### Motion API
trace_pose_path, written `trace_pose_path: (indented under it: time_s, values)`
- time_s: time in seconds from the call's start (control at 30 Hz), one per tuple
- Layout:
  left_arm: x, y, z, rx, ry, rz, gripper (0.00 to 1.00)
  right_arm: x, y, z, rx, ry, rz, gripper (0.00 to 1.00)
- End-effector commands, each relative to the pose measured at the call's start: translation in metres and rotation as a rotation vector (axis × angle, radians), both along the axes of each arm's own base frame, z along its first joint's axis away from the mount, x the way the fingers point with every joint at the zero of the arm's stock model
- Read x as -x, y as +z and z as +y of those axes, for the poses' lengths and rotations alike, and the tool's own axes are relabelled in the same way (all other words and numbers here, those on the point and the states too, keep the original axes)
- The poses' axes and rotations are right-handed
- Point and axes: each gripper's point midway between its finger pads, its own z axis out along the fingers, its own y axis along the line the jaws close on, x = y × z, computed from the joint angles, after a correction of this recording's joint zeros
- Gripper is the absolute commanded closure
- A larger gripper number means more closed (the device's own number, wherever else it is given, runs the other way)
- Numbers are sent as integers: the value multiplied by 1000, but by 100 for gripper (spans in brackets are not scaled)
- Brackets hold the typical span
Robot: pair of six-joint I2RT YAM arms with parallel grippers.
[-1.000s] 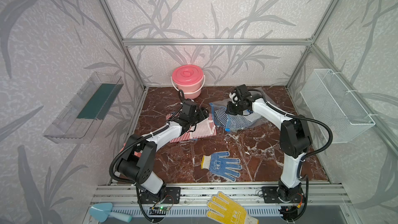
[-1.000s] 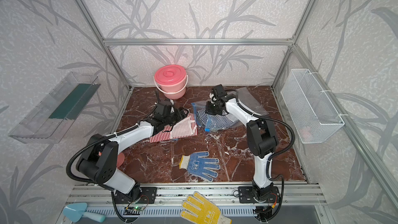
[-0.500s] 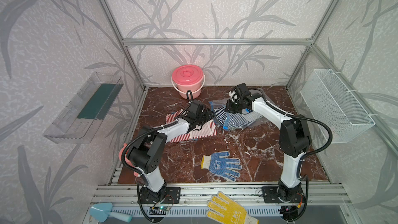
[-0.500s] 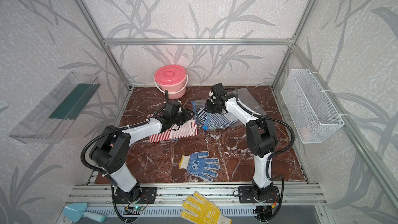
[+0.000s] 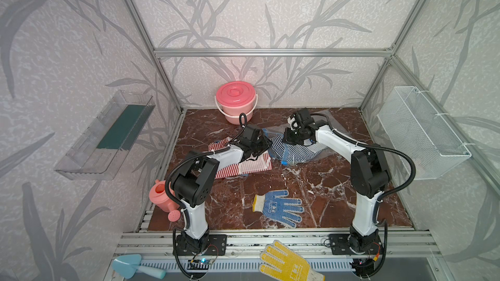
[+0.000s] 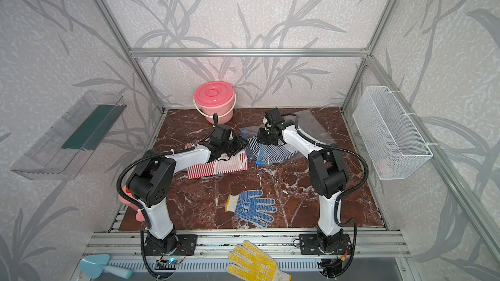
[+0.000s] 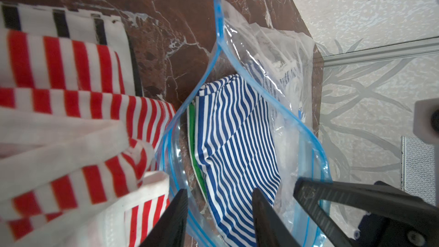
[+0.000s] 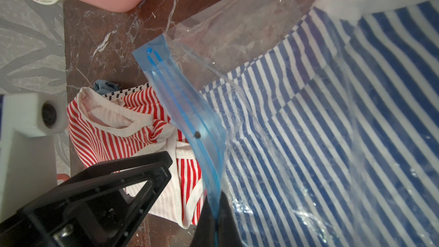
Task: Take the tank top out of the vacuum bag
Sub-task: Take out the tank top from the vacuum bag.
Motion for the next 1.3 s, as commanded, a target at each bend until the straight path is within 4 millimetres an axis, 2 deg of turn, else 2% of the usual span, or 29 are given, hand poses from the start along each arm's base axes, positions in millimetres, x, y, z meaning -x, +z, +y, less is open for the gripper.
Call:
trace_pose_path:
  time_s: [0.0, 0.3, 0.6, 1.03, 1.27]
  values:
    - [-7, 11, -12, 41, -9, -8, 55, 0, 26, 2, -25, -5, -54, 100]
    - [-10, 0, -18, 40, -15, 30, 62, 3, 25, 6, -16, 2, -53, 100]
    - [-10, -12, -26, 56, -39, 93, 62, 5, 19, 7, -1, 4, -35, 100]
    - [-3, -36, -29, 29, -58, 171, 62, 3, 16, 9, 3, 3, -32, 100]
    - [-4, -36, -33, 28, -65, 172, 63, 3, 15, 9, 3, 3, -29, 100]
